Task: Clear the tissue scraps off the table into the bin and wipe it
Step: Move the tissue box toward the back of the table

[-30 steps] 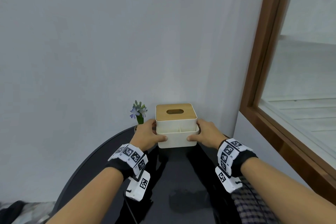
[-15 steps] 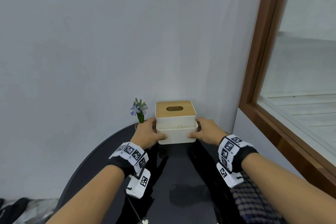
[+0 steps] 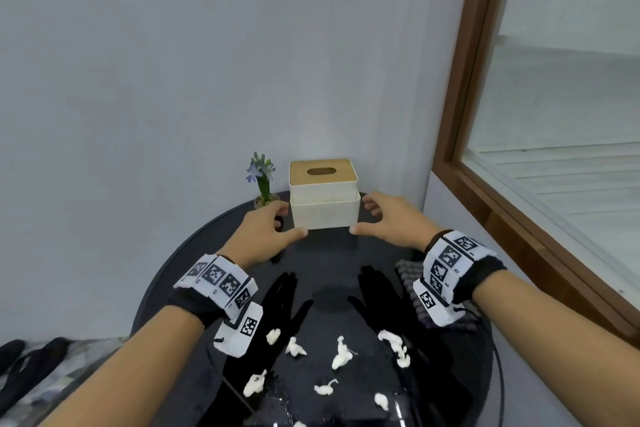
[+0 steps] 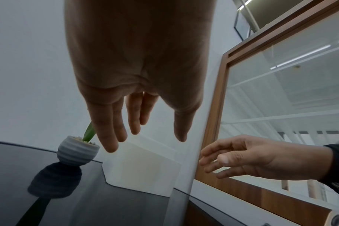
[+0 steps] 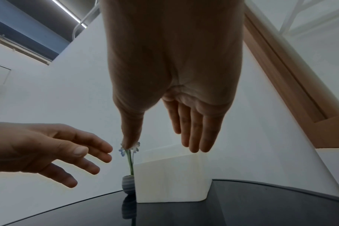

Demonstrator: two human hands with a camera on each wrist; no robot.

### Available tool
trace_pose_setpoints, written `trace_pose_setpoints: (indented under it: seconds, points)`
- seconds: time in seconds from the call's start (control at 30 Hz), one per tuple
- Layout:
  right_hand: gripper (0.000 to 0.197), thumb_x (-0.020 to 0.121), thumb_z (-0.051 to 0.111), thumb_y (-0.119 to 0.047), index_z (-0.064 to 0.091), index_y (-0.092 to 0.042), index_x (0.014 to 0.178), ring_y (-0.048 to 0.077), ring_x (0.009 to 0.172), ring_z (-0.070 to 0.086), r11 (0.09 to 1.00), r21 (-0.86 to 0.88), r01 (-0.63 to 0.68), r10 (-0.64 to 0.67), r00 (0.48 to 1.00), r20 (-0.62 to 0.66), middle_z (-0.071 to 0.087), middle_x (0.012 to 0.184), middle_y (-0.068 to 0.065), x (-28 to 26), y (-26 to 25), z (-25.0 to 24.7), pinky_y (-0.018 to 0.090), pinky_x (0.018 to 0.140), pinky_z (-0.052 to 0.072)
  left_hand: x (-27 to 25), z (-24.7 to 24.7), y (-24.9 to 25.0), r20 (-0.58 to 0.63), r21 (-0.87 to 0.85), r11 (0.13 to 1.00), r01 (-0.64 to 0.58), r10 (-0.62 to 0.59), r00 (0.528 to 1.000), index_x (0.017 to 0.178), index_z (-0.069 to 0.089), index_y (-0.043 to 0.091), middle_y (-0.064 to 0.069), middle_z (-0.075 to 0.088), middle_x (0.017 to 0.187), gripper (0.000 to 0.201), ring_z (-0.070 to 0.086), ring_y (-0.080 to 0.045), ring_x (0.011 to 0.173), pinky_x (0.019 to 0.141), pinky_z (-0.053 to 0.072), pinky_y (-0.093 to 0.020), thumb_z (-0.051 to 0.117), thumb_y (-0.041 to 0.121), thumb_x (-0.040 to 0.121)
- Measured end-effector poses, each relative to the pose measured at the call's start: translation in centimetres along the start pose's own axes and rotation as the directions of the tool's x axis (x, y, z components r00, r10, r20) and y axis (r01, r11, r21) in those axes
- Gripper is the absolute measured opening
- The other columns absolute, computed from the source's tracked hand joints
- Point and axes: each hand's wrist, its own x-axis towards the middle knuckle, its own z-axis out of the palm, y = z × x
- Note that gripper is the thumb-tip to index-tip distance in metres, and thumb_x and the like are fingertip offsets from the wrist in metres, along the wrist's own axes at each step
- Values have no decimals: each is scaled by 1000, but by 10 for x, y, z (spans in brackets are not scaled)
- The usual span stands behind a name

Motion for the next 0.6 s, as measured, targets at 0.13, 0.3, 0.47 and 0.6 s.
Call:
trace_pose_setpoints:
  seconds: [0.13,0.3,0.47,0.6]
  points:
    - [70,81,69,-50,44,-17,138,17,125,51,1000,-20,20,-20,1000,15,53,138,2,-46,-8,4,31,102,41,-48,-4,5,-15,8,1000,-2,2,1000,143,44,23,7,56,137,72,56,-9,115,91,40,-22,67,55,82]
    - [78,83,60,-58,36,-18,146,17,134,43,998,-44,33,-31,998,50,44,148,1,-99,-7,18,35,108,39,-108,-5,4,-14,61,997,-49,49,999,141,48,25,8,56,137,68,56,-9,119,93,42,-24,64,57,84]
    - [75,85,54,-61,35,-20,146,15,138,37,995,-87,57,-54,998,29,41,151,-3,-143,-5,31,33,112,32,-161,1,-1,-19,24,998,-58,59,998,139,50,28,12,55,138,66,54,-6,120,100,48,-34,63,60,83]
    - [67,90,53,-54,38,-19,145,15,137,39,992,-109,57,-58,998,-9,43,149,-2,-168,-1,39,26,107,29,-201,8,-4,-49,6,996,-85,85,995,138,51,27,13,54,137,65,52,-5,122,102,47,-36,63,60,83]
